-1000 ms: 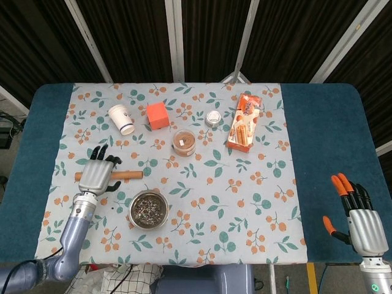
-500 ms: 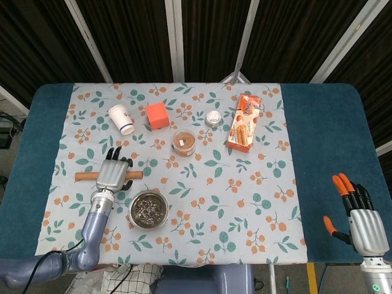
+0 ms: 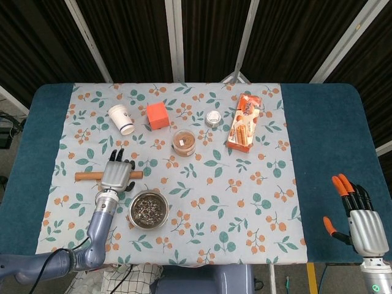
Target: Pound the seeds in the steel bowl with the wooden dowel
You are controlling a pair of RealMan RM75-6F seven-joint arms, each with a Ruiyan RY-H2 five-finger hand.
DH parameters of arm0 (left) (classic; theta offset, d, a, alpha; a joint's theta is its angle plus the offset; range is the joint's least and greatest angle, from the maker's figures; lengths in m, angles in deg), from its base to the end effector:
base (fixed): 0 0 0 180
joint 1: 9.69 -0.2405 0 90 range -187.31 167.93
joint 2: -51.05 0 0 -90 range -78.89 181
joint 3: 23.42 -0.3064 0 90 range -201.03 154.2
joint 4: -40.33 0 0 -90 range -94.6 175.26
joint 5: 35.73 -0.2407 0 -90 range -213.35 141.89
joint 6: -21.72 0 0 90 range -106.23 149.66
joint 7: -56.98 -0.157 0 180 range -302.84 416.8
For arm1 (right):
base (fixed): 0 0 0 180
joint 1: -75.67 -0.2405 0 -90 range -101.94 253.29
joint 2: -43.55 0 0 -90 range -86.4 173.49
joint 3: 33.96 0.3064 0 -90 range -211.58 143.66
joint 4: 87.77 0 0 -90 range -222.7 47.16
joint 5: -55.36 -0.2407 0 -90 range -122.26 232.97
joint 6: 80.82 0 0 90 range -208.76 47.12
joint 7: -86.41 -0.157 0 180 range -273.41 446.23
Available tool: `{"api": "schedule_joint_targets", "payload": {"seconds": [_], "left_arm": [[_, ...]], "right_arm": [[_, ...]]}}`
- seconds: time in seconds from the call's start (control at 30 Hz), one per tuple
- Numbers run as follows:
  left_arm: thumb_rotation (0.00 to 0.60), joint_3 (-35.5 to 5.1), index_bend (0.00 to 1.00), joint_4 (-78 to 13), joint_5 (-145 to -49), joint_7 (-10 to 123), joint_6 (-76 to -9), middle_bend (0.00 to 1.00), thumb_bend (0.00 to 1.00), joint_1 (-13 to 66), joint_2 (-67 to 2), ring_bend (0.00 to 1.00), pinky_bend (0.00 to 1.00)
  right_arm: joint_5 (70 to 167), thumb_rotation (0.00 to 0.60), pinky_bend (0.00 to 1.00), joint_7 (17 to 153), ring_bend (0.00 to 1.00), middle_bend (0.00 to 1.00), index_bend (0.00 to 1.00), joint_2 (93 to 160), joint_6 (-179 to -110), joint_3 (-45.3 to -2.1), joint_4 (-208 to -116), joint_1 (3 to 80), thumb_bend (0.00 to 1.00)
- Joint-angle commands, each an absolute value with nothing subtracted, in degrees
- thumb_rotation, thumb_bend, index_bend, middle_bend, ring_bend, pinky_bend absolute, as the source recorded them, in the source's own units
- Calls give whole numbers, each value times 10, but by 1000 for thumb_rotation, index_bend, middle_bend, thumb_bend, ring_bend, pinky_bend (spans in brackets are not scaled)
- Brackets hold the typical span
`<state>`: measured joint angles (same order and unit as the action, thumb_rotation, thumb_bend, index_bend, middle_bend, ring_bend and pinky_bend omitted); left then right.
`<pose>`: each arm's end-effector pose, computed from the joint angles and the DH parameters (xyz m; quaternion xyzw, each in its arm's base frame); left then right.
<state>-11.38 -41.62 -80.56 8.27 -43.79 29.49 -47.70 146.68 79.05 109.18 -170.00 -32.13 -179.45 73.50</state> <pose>-0.2134 0.3786 -0.0861 -0.7100 -0.3708 -0.2352 0.5506 -0.3609 -0.1784 0.1461 0.5743 -0.4082 0.4488 0.5496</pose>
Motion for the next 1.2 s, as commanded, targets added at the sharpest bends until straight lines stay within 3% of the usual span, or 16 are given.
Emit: {"api": "schedule_joint_targets", "payload": {"seconds": [0.03,0.27,0.5,0.6,1.2], "left_arm": [[600,-115,405,-412,-804,83,-438,414,415,298,-481,21,0],[600,-122,432,-403,-795,80,-441,466,436,300,-488,40,0],[600,-125,587,-414,-839,126,-456,659,540,293,-483,160,40],[600,-125,622,-435,-882,172,-473,695,556,283,-470,189,68],[600,-105,651,-608,-1078,377,-553,724,587,231,-340,205,84]], "right_arm": [[1467,600,0,791,0,0,0,1092,-1700,-321,-1794,735,367],[1466,600,0,789,0,0,0,1092,-1698,-322,-1795,735,367],[1467,600,0,788,0,0,0,1092,-1698,-323,-1797,735,367],[1467,600,0,790,0,0,0,1092,-1699,-322,-1797,736,366],[1462,600,0,796,0,0,0,1095,-1698,-321,-1801,737,367]]}}
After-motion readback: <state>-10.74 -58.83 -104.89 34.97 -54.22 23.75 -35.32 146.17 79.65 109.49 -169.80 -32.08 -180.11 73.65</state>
